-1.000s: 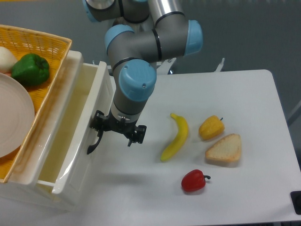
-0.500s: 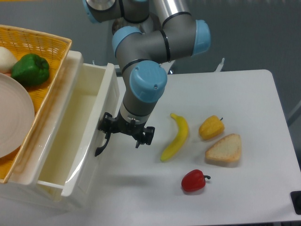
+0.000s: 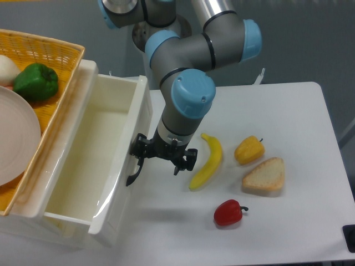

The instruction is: Slide open the top white drawer

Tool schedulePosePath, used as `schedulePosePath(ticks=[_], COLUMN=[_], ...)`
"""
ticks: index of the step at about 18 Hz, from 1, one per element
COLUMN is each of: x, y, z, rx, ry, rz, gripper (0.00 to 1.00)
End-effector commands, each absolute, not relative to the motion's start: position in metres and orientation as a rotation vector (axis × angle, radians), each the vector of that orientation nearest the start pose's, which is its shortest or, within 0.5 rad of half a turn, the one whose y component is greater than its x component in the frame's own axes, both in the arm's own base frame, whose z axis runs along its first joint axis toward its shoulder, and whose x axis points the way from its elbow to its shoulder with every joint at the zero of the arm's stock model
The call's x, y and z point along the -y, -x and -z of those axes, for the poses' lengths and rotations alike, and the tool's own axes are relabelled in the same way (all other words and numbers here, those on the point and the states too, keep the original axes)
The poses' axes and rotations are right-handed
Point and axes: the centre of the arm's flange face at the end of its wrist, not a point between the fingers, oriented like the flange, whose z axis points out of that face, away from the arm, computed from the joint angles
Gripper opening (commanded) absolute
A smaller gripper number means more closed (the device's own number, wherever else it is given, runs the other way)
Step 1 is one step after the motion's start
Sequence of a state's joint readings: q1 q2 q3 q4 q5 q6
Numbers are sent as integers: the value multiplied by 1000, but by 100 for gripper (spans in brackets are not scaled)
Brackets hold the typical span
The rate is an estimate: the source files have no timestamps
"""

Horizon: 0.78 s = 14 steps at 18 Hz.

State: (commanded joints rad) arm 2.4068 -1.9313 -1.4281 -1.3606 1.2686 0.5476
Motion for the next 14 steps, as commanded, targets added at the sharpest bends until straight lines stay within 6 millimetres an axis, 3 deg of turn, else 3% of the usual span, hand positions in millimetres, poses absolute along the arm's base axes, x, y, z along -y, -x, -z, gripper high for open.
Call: schedulePosePath(ticks=[14], x=[-529], y=[401], z=[-379], rx=[444], ry=[2886], rz=[326], gripper=[100])
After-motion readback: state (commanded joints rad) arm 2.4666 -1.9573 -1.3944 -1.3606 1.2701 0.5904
